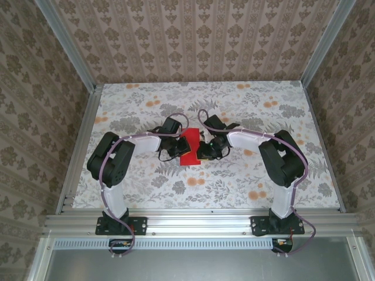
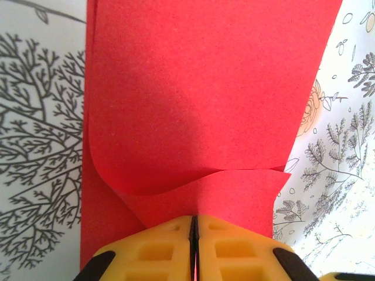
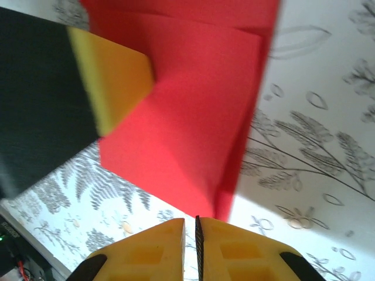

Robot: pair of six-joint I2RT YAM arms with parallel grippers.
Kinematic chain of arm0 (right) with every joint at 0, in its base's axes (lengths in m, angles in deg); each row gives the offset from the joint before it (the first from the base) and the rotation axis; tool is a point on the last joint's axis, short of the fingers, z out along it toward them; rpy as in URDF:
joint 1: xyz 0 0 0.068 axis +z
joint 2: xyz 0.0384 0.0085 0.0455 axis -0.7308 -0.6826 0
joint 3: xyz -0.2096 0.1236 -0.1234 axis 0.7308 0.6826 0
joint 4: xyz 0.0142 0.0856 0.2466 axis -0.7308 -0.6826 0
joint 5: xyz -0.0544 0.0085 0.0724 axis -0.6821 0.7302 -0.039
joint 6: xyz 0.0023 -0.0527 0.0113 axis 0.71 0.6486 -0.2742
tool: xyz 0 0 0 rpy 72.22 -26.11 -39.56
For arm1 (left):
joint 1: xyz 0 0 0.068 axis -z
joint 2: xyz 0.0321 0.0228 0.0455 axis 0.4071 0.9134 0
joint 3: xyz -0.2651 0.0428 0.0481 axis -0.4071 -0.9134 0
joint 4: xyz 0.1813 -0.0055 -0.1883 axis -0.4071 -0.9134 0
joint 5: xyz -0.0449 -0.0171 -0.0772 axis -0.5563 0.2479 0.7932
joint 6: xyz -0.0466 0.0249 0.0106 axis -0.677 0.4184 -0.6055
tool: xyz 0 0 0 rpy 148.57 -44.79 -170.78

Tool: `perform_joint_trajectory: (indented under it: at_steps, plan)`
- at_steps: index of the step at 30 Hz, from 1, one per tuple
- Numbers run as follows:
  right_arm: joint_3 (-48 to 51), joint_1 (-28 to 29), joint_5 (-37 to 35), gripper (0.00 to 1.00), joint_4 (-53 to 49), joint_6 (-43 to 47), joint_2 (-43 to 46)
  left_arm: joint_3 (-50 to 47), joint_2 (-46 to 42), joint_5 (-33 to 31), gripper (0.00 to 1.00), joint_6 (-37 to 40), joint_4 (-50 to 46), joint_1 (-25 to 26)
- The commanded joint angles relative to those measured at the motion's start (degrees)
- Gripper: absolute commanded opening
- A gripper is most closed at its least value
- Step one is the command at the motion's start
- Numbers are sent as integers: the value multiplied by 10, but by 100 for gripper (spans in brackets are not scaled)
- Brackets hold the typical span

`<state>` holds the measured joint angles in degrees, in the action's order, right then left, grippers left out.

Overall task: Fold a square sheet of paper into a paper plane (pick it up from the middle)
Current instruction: Fold the triangle a second time at the center of the table.

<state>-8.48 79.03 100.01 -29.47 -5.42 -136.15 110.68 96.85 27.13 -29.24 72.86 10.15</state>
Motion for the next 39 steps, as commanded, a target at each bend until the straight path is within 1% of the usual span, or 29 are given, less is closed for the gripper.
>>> perform_joint_trajectory:
  at_steps: [1, 8, 14, 24, 29, 34, 39]
  plan:
    - [-36, 14, 2, 15, -3, 2, -25, -2, 32, -25, 12, -3, -44, -3]
    - [-49, 19, 5, 14, -16, 5, -64, -4, 30, -25, 11, -4, -44, -3]
    - [-19, 16, 2, 13, -38, 16, -67, -7, 27, -31, 12, -9, -40, -3]
    - [61, -9, 21, 13, -31, 20, -38, -7, 21, -30, 12, -5, -19, -14]
    - [92, -20, 47, 12, -14, 14, -31, -3, 24, -28, 12, 0, -20, -17]
    - [100, -32, 54, 12, -5, 14, 8, -6, 28, -21, 12, 2, -14, -17]
    - [72, -32, 67, 13, 25, 5, 41, -7, 28, -18, 12, 2, -13, -16]
